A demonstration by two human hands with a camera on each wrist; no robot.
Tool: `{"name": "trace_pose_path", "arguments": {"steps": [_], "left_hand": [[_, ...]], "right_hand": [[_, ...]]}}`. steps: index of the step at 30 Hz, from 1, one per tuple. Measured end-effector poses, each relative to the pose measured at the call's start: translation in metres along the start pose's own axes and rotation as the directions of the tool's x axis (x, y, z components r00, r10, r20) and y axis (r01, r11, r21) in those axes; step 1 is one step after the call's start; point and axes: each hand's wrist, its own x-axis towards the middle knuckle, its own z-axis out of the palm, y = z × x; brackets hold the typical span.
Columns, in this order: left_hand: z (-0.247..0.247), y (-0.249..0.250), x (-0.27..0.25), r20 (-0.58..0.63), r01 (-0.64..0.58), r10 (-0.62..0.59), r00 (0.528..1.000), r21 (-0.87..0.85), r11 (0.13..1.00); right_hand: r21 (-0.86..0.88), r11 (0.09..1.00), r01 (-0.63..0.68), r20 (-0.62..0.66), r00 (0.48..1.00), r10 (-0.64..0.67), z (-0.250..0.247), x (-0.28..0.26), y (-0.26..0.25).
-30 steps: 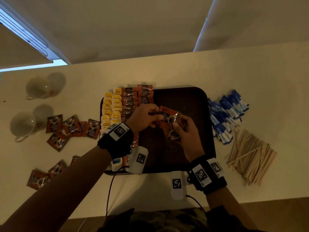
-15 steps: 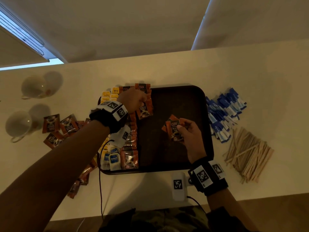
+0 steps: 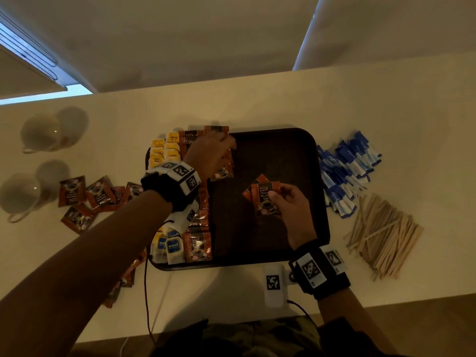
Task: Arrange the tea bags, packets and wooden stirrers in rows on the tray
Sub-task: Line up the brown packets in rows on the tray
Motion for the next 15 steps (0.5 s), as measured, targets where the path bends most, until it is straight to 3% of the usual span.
{"name": "trace_pose_path", "arguments": {"steps": [4, 10, 13, 15], "left_hand": [[0.018, 0.009, -0.002, 0.22, -0.11, 0.082, 0.972, 0.121, 0.987], [0.022, 0.007, -0.006, 0.212, -0.086, 0.038, 0.976, 0.225, 0.971], [0.018, 0.004, -0.008, 0.215, -0.067, 0.035, 0.976, 0.146, 0.987], [0.014, 0.006, -0.013, 0.179, 0.0, 0.009, 0.984, -0.049, 0.999]], "right_hand": [[-0.007, 1.0, -0.006, 0.012, 1.0, 0.006, 0.003, 0.001, -0.002], [-0.012, 1.0, 0.014, 0.014, 1.0, -0.014, 0.002, 0.0, -0.004], [-0.016, 1.0, 0.01, 0.013, 1.0, -0.01, 0.002, -0.001, -0.005], [-0.013, 1.0, 0.009, 0.015, 1.0, -0.008, 0.002, -0.001, -0.006]]}}
